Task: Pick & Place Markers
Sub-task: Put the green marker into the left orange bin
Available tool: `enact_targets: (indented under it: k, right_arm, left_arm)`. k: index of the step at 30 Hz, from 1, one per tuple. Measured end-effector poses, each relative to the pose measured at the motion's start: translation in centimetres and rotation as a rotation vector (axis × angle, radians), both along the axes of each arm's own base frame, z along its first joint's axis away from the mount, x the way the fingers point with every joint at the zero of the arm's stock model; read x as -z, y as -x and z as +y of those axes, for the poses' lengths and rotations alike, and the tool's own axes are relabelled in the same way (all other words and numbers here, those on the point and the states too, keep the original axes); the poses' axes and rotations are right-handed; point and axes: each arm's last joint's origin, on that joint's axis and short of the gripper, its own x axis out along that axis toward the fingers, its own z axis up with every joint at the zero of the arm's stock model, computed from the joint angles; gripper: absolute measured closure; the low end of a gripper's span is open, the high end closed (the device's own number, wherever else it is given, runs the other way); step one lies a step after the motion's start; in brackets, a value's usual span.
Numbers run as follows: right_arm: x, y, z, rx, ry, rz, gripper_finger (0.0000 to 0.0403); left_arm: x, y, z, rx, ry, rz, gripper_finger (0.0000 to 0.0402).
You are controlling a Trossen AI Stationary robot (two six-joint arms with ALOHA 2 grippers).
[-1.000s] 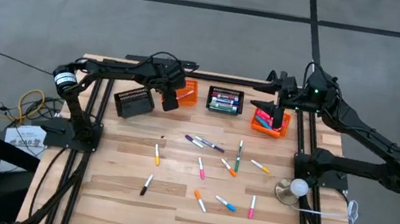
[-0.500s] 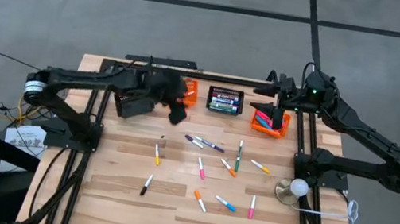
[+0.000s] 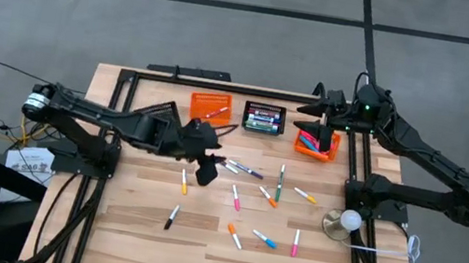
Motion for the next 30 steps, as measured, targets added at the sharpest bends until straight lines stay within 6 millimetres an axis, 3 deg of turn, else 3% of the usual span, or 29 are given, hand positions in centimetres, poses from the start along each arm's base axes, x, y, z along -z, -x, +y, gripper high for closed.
enact_targets:
  k: [7, 11, 19, 30]
  right_arm:
    - [0.7, -1.9, 2.6, -0.165, 0.09, 0.052, 0.0153]
    - [2.3, -2.3, 3.8, -0.108, 0.106, 0.225, 0.0154]
    - [5.6, -2.4, 5.2, 0.108, -0.374, 0.554, 0.0155]
    - [10.6, -6.6, 7.1, 0.26, -0.649, 0.834, 0.0155]
  left_arm:
    - [1.7, 0.7, -1.3, -0.058, 0.039, -0.01, 0.0222]
    - [3.0, 0.9, -1.4, -0.095, 0.087, 0.0, 0.0222]
    - [3.9, 0.9, -1.0, -0.173, 0.094, -0.038, 0.0222]
    - [3.6, 0.6, -0.1, -0.216, 0.085, -0.086, 0.0222]
